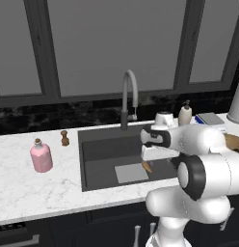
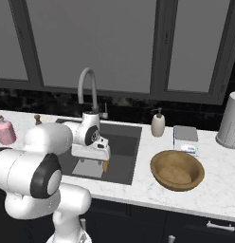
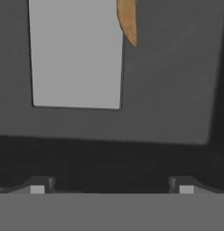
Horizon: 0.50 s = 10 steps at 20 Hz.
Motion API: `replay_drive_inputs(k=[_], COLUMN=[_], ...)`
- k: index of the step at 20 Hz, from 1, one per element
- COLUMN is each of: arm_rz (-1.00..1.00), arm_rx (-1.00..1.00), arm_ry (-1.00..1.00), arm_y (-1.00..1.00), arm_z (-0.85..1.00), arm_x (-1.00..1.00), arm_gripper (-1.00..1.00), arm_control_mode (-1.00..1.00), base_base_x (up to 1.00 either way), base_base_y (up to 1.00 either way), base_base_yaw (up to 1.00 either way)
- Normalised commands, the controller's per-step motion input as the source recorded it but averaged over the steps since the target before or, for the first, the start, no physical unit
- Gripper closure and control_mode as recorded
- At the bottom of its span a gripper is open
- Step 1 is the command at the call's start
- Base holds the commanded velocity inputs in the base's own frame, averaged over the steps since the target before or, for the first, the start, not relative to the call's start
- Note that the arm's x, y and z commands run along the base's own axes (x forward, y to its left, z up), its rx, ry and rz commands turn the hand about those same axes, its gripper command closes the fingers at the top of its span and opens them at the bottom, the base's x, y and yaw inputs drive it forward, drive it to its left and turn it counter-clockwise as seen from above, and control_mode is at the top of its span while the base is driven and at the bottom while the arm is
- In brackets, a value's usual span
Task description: Pick the sweet potato from the sink and place it in the bowl. Then pick the bowl and place it in the microwave. Then close the microwave door and press the start button.
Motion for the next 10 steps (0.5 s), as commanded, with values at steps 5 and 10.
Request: replay_drive_inputs(k=[5,10], arm_rz=[0.00,-0.01], arm_rx=[0.00,0.00], arm_ry=[0.06,0.07], arm_y=[-0.01,0.00], arm_z=[-0.41,-0.29], arm_x=[0.08,0.28], arm_gripper=[-1.00,-1.00], arm_control_mode=[-1.00,-1.00], base_base_x=[0.00,0.00], base_base_y=[0.00,0.00], base_base_yaw=[0.00,0.00])
